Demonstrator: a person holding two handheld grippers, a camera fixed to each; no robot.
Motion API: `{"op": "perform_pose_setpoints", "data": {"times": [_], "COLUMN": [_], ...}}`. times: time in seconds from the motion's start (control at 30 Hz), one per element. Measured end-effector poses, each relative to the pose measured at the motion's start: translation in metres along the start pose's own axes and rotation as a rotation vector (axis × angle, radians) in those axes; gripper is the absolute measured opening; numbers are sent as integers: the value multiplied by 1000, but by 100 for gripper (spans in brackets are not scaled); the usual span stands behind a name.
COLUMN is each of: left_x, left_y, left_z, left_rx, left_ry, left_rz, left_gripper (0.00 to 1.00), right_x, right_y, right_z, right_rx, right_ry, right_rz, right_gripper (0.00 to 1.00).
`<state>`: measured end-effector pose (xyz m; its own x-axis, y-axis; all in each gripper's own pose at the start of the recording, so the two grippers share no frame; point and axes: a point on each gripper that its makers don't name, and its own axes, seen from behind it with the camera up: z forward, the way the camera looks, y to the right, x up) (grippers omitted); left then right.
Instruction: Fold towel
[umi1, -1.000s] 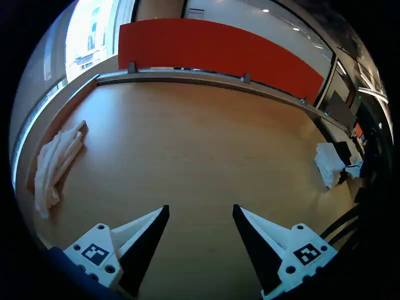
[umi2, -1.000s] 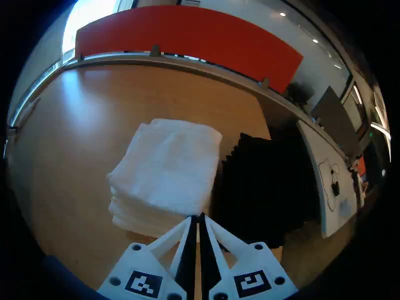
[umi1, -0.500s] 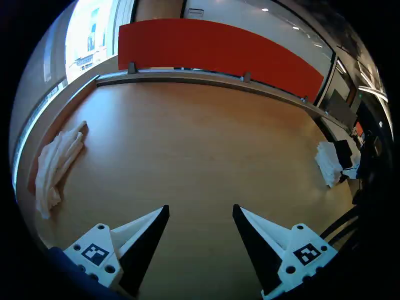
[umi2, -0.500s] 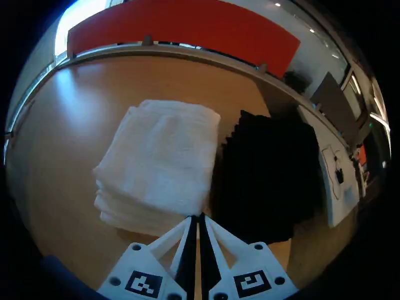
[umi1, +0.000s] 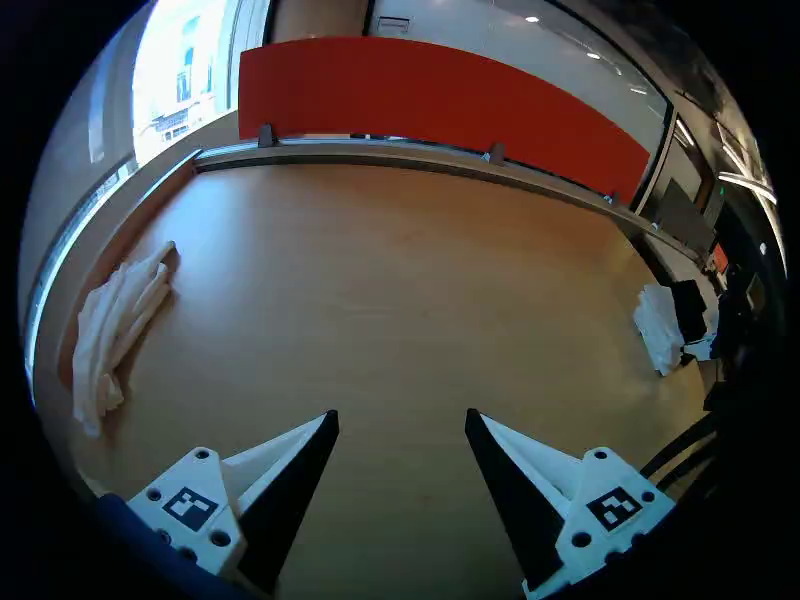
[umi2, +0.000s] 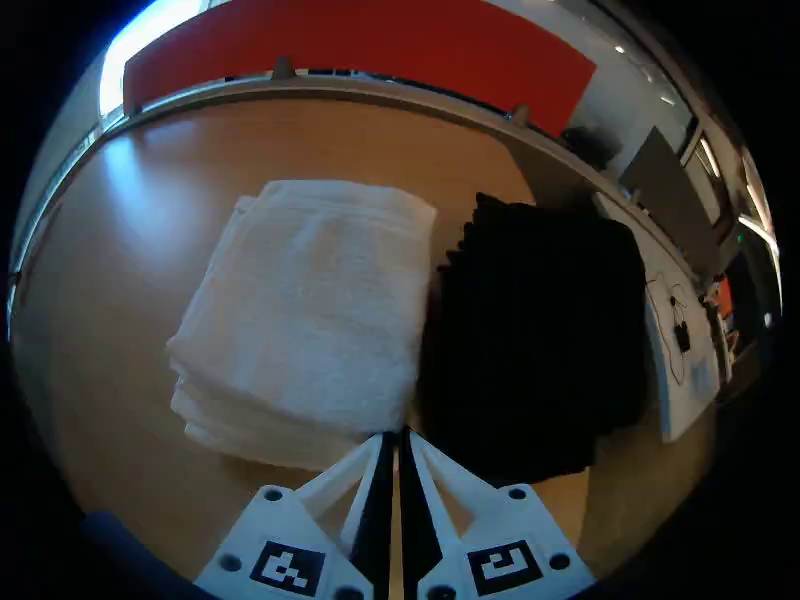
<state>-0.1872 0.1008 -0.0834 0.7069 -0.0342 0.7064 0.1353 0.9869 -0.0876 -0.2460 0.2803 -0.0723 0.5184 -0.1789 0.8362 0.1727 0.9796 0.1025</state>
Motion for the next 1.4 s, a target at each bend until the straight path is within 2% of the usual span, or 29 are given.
{"op": "perform_pose_setpoints", "data": {"times": [0.8, 1.27, 1.4], "left_x": [0, 2, 2], "left_y": [0, -2, -2], "left_z": [3, 4, 3], "left_rx": [-4, -6, -6], "left_ry": [-5, -5, -1], "left_rz": [6, 9, 13], "left_gripper": [94, 94, 94], "right_x": [-8, -4, -2], "right_y": [-3, -2, -3], "right_z": [4, 0, -3], "right_rx": [-2, -23, -28], "right_ry": [-21, -4, 16], "right_rz": [20, 28, 35], "right_gripper": [3, 4, 9]}}
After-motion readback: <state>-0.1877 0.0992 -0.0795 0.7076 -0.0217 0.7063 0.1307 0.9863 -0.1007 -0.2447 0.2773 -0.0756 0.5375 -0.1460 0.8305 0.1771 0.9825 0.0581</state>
